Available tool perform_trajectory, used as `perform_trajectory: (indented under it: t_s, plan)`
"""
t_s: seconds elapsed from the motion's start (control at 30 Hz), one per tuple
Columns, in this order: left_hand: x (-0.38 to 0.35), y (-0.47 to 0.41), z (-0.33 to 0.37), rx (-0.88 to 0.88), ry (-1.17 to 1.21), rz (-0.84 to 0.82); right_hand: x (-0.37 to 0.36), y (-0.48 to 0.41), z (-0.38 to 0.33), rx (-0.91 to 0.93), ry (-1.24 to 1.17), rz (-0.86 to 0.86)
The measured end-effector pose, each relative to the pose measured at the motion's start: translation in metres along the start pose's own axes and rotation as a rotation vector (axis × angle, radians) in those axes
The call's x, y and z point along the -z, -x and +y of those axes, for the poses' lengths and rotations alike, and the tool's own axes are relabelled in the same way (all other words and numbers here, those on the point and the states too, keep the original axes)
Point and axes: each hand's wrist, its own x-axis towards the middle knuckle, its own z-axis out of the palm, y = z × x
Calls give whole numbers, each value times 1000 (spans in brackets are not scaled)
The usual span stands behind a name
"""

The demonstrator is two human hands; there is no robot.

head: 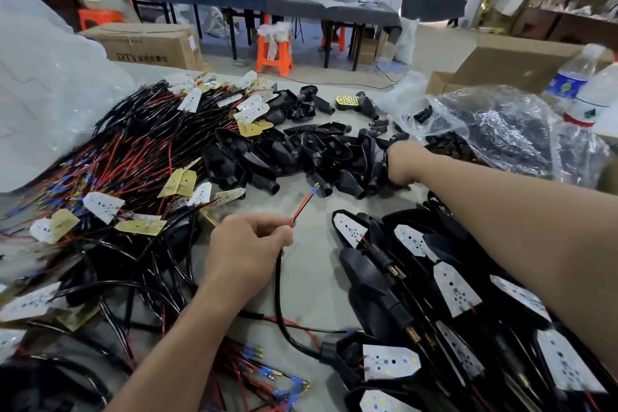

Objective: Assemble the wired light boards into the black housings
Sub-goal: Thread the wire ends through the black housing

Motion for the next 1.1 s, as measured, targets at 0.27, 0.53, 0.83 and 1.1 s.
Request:
perform_trajectory:
  t_s: [0.27,0.53,0.83,1.1]
  plan:
    - [3,5,4,-24,47,12,31,32,-21,1,-371,385]
    - [2,10,3,-101,174,38,11,131,-85,172,-1824,282]
    - [2,11,8,-88,364,6,-44,177,-91,43,-2171,276]
    - [7,21,15,-133,346,-41,-50,169,-76,-27,-2210,364]
